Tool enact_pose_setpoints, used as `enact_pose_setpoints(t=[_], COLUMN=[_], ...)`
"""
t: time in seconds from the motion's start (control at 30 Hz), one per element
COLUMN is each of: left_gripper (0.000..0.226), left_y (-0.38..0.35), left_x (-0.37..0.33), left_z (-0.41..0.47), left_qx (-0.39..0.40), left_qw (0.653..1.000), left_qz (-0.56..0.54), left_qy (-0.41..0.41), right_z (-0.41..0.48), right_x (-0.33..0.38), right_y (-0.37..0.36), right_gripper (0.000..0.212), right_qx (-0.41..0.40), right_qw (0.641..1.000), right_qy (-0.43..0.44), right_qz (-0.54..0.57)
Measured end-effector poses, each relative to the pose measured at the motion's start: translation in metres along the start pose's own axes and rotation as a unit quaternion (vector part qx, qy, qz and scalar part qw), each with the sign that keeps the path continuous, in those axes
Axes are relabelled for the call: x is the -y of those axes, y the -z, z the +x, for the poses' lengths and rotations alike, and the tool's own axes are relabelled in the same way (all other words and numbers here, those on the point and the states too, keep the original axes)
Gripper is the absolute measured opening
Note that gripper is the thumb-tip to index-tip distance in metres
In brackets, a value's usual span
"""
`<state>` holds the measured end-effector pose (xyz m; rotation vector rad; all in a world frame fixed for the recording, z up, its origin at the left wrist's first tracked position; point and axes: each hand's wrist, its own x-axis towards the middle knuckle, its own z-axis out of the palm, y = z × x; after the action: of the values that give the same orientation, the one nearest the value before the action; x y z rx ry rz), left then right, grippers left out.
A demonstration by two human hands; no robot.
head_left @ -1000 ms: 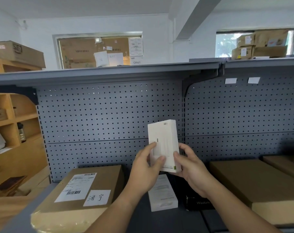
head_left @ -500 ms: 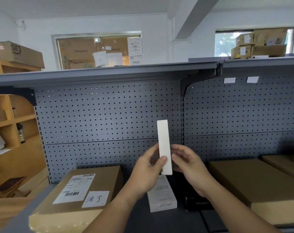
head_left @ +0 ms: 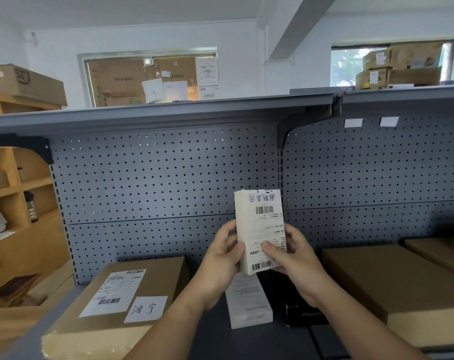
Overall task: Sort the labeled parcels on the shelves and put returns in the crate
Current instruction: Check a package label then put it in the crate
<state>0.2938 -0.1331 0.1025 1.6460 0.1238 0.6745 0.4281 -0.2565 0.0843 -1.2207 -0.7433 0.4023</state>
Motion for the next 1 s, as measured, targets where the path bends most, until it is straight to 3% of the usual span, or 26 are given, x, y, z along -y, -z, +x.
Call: enact_pose_setpoints(t=[0.2, 0.37, 0.47, 0.57, 0.63, 0.73, 0.9, 1.0], left_gripper=[0.059, 0.069, 0.073, 0.068, 0.053, 0.041, 0.068, 0.069], left_y=[-0.004, -0.005, -0.004, 0.006, 0.015, 0.022, 0.022, 0.013], left_x=[-0.001, 0.0, 0.001, -0.008, -0.016, -0.025, -0.018, -0.009], left_z=[0.011, 0.008, 0.007, 0.012, 0.017, 0.021, 0.017, 0.013], left_qx=[-0.086, -0.096, -0.102, -0.131, -0.117, -0.083, -0.114, -0.144], left_qw=[0.994, 0.994, 0.993, 0.99, 0.992, 0.994, 0.992, 0.986], left_qz=[0.036, -0.013, -0.038, -0.033, 0.013, 0.052, -0.012, -0.063], left_qy=[-0.05, -0.059, -0.053, -0.049, -0.053, -0.044, -0.045, -0.051], right_z=[-0.002, -0.003, 0.0, 0.004, 0.008, 0.013, 0.008, 0.003], right_x=[0.001, 0.006, 0.012, 0.023, 0.032, 0.044, 0.044, 0.028], right_y=[0.0, 0.006, 0.015, 0.026, 0.032, 0.032, 0.023, 0.02], right_gripper=[0.06, 0.046, 0.03, 0.027, 0.027, 0.032, 0.062, 0.063], right_qx=[-0.04, -0.049, -0.034, -0.009, 0.011, 0.011, -0.049, -0.047], right_qw=[0.998, 0.996, 0.998, 0.998, 0.997, 0.993, 0.994, 0.997], right_qy=[0.048, 0.054, 0.051, 0.055, 0.054, 0.067, 0.09, 0.068], right_qz=[-0.013, 0.046, 0.025, -0.01, -0.052, -0.098, -0.027, -0.007])
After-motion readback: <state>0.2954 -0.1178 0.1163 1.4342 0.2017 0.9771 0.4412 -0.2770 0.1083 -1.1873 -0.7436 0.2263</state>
